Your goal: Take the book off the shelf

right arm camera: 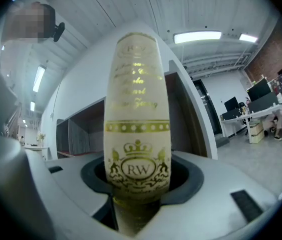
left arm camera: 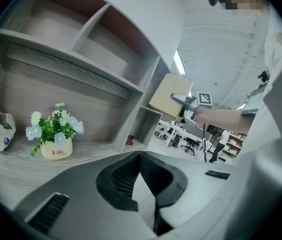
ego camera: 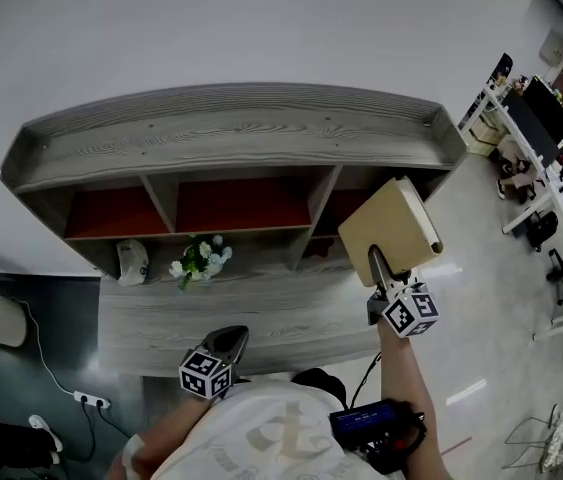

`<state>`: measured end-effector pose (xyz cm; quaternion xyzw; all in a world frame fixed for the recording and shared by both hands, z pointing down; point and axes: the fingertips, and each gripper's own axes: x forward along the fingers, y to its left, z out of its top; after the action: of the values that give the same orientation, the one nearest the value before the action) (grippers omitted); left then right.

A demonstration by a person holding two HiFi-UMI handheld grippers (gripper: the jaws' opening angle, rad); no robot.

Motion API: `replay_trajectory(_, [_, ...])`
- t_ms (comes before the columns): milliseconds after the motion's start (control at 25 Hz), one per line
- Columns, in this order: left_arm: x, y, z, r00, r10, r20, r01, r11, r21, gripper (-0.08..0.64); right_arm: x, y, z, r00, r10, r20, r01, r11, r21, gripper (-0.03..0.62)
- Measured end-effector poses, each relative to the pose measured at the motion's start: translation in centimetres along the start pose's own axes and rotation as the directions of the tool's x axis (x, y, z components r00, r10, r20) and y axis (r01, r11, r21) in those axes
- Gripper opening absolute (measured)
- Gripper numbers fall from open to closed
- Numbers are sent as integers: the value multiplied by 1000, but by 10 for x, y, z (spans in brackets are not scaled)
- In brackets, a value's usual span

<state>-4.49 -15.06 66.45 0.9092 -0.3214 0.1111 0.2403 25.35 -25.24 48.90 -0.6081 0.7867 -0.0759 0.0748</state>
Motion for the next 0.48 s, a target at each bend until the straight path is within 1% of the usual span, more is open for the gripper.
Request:
replay_trajectory(200, [5,-8,-2,1000,-28,-14,28,1000,10,2,-18,4,-2,1000,23,10,-23,1000,16,222])
replay_trajectory(480, [11,-17,-6,998,-60,-36,61,998,24,2,-45,3,-18,1000,27,0,-27,998,59,222])
